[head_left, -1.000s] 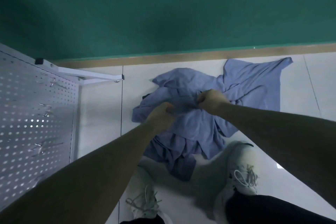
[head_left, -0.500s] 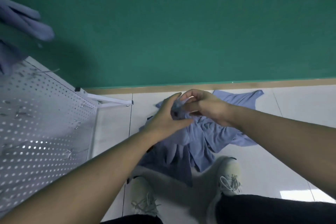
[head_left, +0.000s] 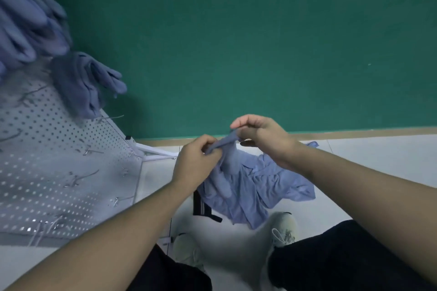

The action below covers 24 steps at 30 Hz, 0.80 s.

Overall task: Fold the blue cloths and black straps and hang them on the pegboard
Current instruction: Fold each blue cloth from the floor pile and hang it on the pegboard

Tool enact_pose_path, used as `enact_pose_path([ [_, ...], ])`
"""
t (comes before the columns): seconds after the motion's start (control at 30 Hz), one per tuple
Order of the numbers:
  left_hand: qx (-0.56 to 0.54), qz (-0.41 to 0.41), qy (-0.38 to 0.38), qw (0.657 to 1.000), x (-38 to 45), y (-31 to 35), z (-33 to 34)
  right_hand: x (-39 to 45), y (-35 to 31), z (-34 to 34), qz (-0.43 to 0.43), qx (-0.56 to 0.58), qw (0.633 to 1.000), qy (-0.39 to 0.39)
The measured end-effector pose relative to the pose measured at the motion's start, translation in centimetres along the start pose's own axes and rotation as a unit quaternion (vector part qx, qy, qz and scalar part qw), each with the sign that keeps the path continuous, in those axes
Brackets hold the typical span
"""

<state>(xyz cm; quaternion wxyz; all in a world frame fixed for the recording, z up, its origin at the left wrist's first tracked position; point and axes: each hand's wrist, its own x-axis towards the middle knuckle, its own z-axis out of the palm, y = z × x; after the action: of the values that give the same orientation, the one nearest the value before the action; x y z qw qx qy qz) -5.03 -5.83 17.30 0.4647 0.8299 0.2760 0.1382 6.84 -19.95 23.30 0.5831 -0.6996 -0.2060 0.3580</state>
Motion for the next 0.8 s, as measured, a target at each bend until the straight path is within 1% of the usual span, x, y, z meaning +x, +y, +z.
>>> enact_pose_path([
  [0.17,0.025,0.035,0.025,0.999,-1.7,3.9,-3.0,-2.9,-3.8,-0.7,-0.018,-0.06,0.998,0.017],
  [0.23,0.047,0.048,0.016,0.998,-2.2,5.2,-4.0,-4.0,-5.2,-1.1,-0.025,-0.099,0.995,0.023],
  [0.33,0.126,0.058,-0.015,0.99,-2.9,6.8,-5.3,-5.5,-6.8,-1.1,-0.044,-0.182,0.982,0.013],
  [0.4,0.141,0.06,-0.033,0.988,-3.5,7.8,-5.9,-6.5,-7.8,-0.9,-0.061,-0.209,0.976,0.004],
  [0.47,0.134,0.055,-0.035,0.989,-4.2,8.6,-6.3,-7.6,-8.8,-0.9,-0.076,-0.224,0.972,0.004],
  [0.6,0.102,0.017,0.002,0.995,-5.2,10.5,-7.5,-9.8,-10.7,-1.2,-0.099,-0.266,0.959,-0.007],
  [0.67,0.089,0.009,0.005,0.996,-5.5,11.8,-8.3,-10.7,-11.2,-1.4,-0.115,-0.307,0.945,-0.001],
  [0.73,0.045,0.012,-0.006,0.999,-6.0,13.5,-9.1,-11.2,-11.6,-1.8,-0.124,-0.356,0.926,0.01],
  [0.8,-0.011,0.019,-0.021,1.0,-6.7,15.3,-9.8,-11.9,-11.9,-2.2,-0.109,-0.376,0.92,0.013],
])
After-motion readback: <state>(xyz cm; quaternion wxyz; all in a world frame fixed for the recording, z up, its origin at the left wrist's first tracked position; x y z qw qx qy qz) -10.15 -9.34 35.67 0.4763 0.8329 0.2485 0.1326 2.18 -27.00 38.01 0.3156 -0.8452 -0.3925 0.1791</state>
